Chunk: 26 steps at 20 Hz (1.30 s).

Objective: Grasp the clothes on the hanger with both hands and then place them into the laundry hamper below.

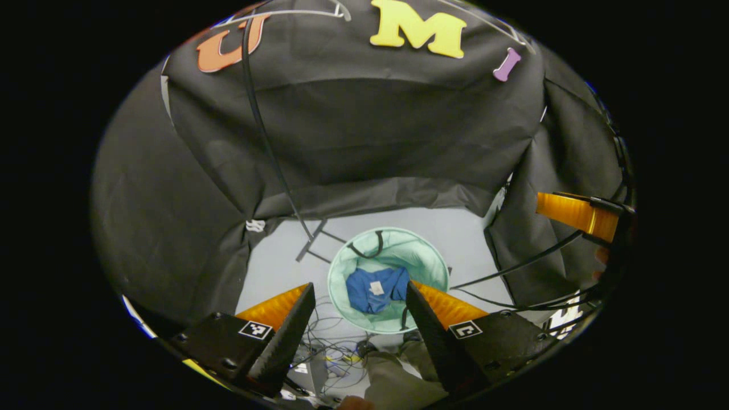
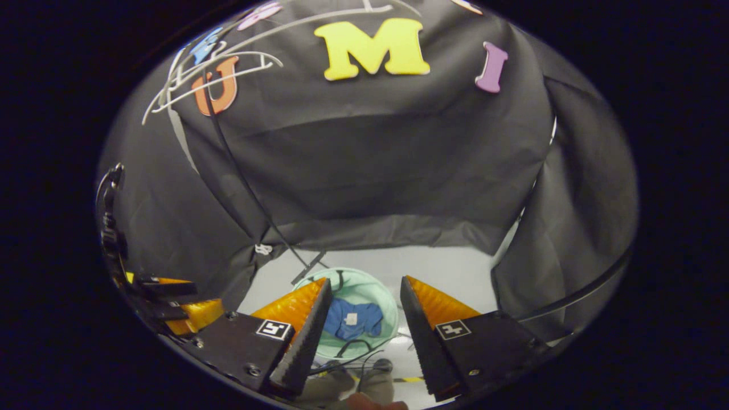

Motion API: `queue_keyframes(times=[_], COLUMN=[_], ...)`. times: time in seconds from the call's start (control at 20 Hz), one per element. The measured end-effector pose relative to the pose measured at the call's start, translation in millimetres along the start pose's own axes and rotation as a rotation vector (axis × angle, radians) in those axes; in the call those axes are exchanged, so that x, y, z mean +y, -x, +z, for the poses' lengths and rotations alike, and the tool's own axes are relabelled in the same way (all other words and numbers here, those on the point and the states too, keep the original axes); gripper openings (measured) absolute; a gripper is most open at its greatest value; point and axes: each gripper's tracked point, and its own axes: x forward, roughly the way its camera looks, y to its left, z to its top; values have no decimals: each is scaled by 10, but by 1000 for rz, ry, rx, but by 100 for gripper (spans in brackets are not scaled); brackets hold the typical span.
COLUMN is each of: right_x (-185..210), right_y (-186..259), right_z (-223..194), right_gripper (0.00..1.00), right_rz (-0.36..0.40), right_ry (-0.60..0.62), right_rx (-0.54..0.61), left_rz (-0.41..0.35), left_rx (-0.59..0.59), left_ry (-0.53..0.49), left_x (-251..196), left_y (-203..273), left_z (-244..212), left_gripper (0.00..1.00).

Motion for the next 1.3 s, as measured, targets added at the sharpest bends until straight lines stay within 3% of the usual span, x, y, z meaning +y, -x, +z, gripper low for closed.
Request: queue_keyframes(times=[0.25, 0.45, 0.5, 0.6, 0.65, 0.7, 0.75, 0.85, 0.95, 1.1, 1.3], right_x=[-116, -58, -52, -96, -113, -141, -155, -198, -218, -308, -389], right_y=[445, 1171, 1368, 1734, 1928, 2033, 2191, 2573, 2940, 3326, 3806], right_z=[414, 940, 1033, 1161, 1197, 1245, 1290, 1411, 1466, 1453, 1412], right_gripper=[78, 78, 78, 83, 92, 100, 100, 100, 100, 100, 100], right_rz=[-75, -100, -110, -129, -137, -152, -171, -217, -253, -295, -269], right_ry=[95, 102, 98, 80, 67, 57, 48, 39, 19, -9, -17], right_rx=[-219, -434, -482, -554, -588, -624, -665, -749, -836, -929, -1017], left_rz=[45, 19, 10, 31, 42, 43, 40, 17, 0, 35, 60], left_rx=[-211, -407, -457, -598, -680, -743, -799, -902, -996, -1089, -1155], left_ry=[-28, -65, -74, -103, -121, -135, -141, -149, -172, -230, -222], left_x=[130, 79, 51, 70, 68, 71, 63, -5, -61, -154, -308], left_y=[564, 1053, 1201, 1544, 1707, 1784, 1880, 2061, 2297, 2679, 3111], left_z=[510, 1052, 1176, 1471, 1596, 1720, 1806, 1904, 2019, 2009, 1787], left_gripper=[96, 100, 97, 96, 100, 95, 97, 95, 99, 99, 99])
